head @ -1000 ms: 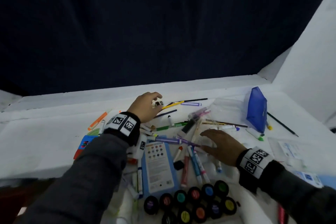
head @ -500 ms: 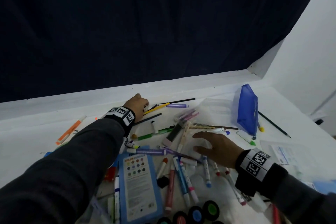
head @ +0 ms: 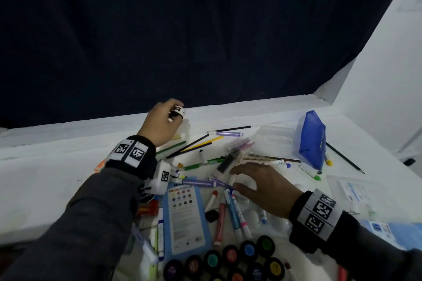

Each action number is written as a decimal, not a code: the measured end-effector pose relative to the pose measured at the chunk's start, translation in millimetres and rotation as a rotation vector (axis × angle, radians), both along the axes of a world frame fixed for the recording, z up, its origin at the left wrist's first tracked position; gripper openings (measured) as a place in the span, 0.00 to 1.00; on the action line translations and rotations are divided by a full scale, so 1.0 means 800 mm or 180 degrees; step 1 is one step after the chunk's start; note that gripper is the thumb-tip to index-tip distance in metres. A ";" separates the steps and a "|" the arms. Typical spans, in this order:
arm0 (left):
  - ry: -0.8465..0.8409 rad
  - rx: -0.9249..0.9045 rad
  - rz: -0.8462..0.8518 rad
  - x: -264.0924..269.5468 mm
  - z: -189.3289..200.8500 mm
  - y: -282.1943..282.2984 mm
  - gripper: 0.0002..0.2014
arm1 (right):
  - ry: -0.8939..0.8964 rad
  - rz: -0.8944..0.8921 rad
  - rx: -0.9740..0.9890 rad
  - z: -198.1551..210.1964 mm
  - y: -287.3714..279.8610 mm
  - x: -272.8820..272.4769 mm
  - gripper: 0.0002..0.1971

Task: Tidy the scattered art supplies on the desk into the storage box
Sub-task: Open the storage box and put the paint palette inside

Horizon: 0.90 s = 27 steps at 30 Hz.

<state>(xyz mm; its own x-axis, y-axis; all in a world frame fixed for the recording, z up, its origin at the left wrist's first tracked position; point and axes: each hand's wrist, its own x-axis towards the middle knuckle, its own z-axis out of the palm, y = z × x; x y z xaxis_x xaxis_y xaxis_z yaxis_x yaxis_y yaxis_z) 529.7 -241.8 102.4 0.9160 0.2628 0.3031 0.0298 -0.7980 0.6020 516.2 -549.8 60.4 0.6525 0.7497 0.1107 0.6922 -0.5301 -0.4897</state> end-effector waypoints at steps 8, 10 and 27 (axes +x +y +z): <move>-0.0599 -0.1540 -0.0069 -0.197 0.040 -0.070 0.13 | 0.0156 0.0725 -0.0189 -0.002 -0.001 -0.083 0.18; -0.0441 -0.1639 -0.0102 -0.240 0.029 -0.083 0.10 | 0.0118 0.0834 -0.0454 -0.014 -0.007 -0.098 0.21; 0.0573 -0.0152 -0.0613 -0.366 -0.106 -0.138 0.21 | -0.0021 0.1087 -0.1725 -0.034 -0.036 -0.111 0.42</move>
<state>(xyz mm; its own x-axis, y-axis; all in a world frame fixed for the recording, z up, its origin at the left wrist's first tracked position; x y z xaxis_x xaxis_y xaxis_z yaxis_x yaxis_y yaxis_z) 236.8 -352.2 17.2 0.9885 0.0884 0.1223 -0.0100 -0.7701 0.6378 427.7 -578.7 33.0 0.3676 0.8660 -0.3391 0.8680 -0.4504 -0.2092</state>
